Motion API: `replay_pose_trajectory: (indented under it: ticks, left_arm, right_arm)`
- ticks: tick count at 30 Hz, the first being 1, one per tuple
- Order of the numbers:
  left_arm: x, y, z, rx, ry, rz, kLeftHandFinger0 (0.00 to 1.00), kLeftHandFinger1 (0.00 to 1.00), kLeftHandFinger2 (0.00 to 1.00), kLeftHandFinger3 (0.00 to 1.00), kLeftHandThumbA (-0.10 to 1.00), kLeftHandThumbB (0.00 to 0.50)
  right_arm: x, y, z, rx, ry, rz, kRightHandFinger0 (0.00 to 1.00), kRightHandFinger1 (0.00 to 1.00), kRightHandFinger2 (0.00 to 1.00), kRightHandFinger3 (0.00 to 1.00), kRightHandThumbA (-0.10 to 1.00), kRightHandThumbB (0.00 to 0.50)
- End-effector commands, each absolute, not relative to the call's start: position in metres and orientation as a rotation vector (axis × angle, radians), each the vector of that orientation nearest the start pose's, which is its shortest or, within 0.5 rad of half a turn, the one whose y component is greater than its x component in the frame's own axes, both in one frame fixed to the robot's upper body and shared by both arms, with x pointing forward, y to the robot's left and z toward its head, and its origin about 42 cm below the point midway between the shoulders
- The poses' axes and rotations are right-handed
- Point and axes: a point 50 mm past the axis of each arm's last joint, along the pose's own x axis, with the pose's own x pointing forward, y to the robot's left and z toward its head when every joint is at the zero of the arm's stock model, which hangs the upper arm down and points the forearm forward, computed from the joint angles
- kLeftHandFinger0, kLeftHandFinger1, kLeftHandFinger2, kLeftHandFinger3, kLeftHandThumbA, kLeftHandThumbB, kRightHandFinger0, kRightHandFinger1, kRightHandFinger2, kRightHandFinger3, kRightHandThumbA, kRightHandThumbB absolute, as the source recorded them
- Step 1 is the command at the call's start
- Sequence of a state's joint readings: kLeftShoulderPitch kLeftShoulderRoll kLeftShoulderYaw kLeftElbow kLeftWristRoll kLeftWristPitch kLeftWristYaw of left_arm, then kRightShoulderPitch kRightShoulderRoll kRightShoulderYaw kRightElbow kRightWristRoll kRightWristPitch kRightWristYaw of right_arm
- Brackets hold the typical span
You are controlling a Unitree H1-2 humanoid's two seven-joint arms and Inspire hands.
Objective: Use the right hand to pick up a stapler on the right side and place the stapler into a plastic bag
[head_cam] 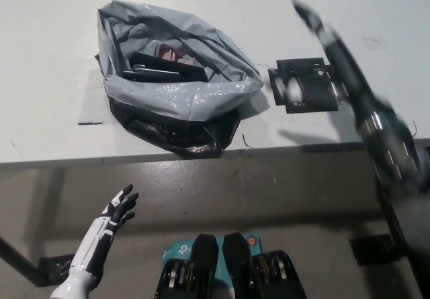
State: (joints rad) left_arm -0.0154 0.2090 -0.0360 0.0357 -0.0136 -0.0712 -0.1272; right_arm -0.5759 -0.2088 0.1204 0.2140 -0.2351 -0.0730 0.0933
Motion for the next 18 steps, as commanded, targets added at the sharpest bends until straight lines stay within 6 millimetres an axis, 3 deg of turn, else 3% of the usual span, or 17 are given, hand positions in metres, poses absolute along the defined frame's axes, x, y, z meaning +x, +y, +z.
replay_pose_trajectory:
  ticks: [1, 5, 6, 7, 10, 13, 18]
  left_arm:
    - [0.312, 0.268, 0.126, 0.219, -0.151, -0.185, 1.00, 1.00, 1.00, 1.00, 1.00, 0.255]
    - [0.311, 0.267, 0.123, 0.231, -0.146, -0.186, 1.00, 1.00, 1.00, 1.00, 1.00, 0.261]
    - [0.310, 0.267, 0.123, 0.232, -0.145, -0.187, 1.00, 1.00, 1.00, 1.00, 1.00, 0.260]
    - [0.310, 0.267, 0.122, 0.237, -0.143, -0.187, 1.00, 1.00, 1.00, 1.00, 1.00, 0.254]
    - [0.311, 0.266, 0.124, 0.241, -0.144, -0.190, 1.00, 1.00, 1.00, 1.00, 1.00, 0.253]
    - [0.316, 0.267, 0.129, 0.231, -0.152, -0.194, 1.00, 1.00, 1.00, 1.00, 1.00, 0.285]
    - [0.320, 0.266, 0.134, 0.236, -0.162, -0.200, 1.00, 1.00, 1.00, 1.00, 1.00, 0.274]
  right_arm:
    - [0.223, -0.219, 0.304, -0.360, -1.062, 0.254, 1.00, 1.00, 1.00, 1.00, 1.00, 0.377]
    - [0.242, -0.197, 0.247, -0.352, -0.897, 0.257, 1.00, 1.00, 1.00, 1.00, 1.00, 0.380]
    - [0.246, -0.195, 0.241, -0.362, -0.879, 0.252, 1.00, 1.00, 1.00, 1.00, 1.00, 0.379]
    - [0.259, -0.191, 0.227, -0.364, -0.791, 0.240, 1.00, 1.00, 1.00, 1.00, 1.00, 0.446]
    - [0.283, -0.189, 0.205, -0.371, -0.698, 0.229, 1.00, 1.00, 1.00, 1.00, 1.00, 0.415]
    - [0.315, -0.190, 0.175, -0.361, -0.585, 0.212, 1.00, 1.00, 1.00, 1.00, 0.99, 0.373]
    - [0.328, -0.196, 0.146, -0.423, -0.481, 0.221, 1.00, 1.00, 1.00, 1.00, 0.91, 0.334]
